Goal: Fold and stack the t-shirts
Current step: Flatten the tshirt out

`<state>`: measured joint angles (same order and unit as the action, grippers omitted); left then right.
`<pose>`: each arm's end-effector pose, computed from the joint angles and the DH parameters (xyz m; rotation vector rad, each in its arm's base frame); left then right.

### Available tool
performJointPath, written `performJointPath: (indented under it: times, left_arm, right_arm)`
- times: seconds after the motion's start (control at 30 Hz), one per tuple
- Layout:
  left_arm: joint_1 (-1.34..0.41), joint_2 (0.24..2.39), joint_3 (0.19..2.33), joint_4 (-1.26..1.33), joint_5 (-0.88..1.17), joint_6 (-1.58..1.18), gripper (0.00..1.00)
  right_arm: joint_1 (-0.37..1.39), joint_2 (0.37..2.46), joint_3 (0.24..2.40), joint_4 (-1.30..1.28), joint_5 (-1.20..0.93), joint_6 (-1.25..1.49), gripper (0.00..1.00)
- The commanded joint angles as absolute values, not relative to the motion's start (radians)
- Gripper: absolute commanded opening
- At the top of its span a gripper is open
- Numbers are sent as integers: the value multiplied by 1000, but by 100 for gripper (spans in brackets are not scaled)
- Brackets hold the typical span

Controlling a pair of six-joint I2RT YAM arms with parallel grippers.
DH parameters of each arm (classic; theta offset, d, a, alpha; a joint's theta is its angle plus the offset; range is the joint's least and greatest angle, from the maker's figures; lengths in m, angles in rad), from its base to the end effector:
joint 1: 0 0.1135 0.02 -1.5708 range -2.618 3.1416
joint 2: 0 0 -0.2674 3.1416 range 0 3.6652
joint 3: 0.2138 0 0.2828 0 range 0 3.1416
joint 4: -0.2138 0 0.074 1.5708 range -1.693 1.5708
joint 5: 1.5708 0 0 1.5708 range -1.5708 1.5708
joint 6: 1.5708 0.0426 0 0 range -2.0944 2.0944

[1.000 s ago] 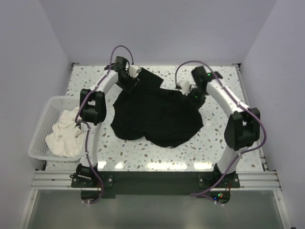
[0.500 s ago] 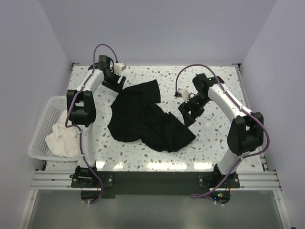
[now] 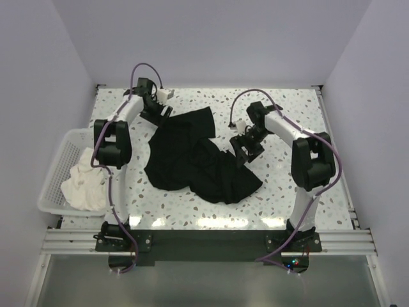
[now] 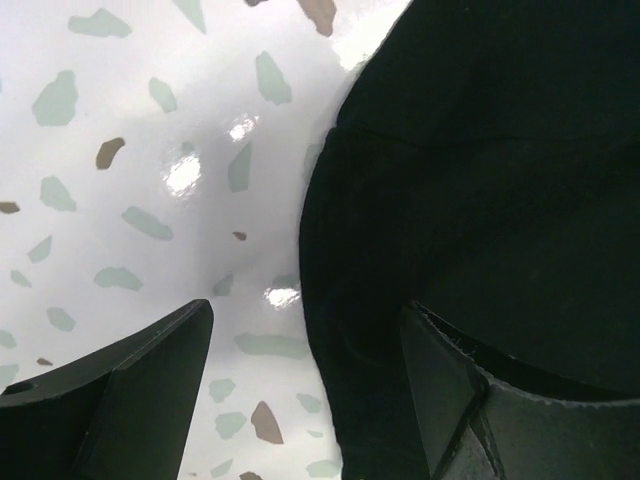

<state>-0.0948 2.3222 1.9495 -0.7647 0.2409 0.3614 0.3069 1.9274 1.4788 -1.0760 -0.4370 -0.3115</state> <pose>0.5269 -0.0603 0.1594 0.6734 2.5861 -0.2423 0.3698 0.1361 0.1858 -0.9343 2.8739 0.6708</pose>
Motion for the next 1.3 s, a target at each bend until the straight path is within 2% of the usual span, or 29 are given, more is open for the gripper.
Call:
performJointPath:
  times: [0.0, 0.17, 0.3, 0.33, 0.37, 0.4, 0.43, 0.47, 0.53, 0.57, 0.67, 0.9, 1.0, 1.03, 1.07, 1.1, 1.2, 1.27]
  left_arm:
    - [-133, 2341, 1956, -709, 224, 402, 82]
    - [-149, 2373, 1960, -693, 158, 413, 83]
    - [-149, 2391, 1948, -712, 126, 417, 78]
    - [-149, 2390, 1944, -721, 126, 425, 75]
    - [-147, 2388, 1936, -730, 127, 428, 65]
    - [-144, 2379, 1913, -744, 126, 429, 58]
    - [-140, 2372, 1898, -747, 126, 433, 52]
    - [-135, 2362, 1882, -752, 132, 433, 38]
    - [-115, 2324, 1829, -770, 133, 436, 27]
    - [-109, 2310, 1810, -779, 133, 436, 16]
    - [-80, 2237, 1711, -792, 124, 434, 0]
    - [-71, 2060, 1456, -822, 143, 445, 0]
    - [-71, 2022, 1396, -835, 160, 430, 0]
    - [-71, 2013, 1385, -830, 160, 423, 0]
    - [-71, 2002, 1375, -827, 160, 419, 0]
    - [-71, 1997, 1373, -828, 163, 416, 0]
    - [-71, 1996, 1377, -822, 184, 402, 2]
    - [-71, 1999, 1382, -821, 192, 391, 2]
  right_arm:
    - [305, 1992, 1575, -976, -417, -230, 70]
    - [310, 2088, 1678, -966, -442, -204, 69]
    - [318, 2138, 1701, -985, -466, -213, 65]
    - [318, 2152, 1704, -1005, -475, -221, 49]
    - [318, 2157, 1715, -1020, -485, -236, 41]
    - [314, 2161, 1718, -1049, -492, -245, 23]
    - [313, 2154, 1718, -1064, -492, -258, 12]
    - [310, 2145, 1714, -1078, -485, -287, 0]
    - [286, 2094, 1686, -1109, -454, -325, 0]
    - [272, 2074, 1675, -1118, -440, -339, 0]
    - [204, 1976, 1609, -1158, -358, -389, 0]
    - [95, 1819, 1372, -1192, -65, -583, 0]
    - [59, 1839, 1338, -1192, 55, -615, 0]
    - [48, 1845, 1362, -1193, 66, -603, 27]
    - [37, 1847, 1388, -1195, 60, -585, 44]
    - [31, 1848, 1422, -1195, 29, -563, 53]
    - [52, 1835, 1595, -1210, -162, -464, 54]
    - [89, 1845, 1710, -1206, -259, -390, 45]
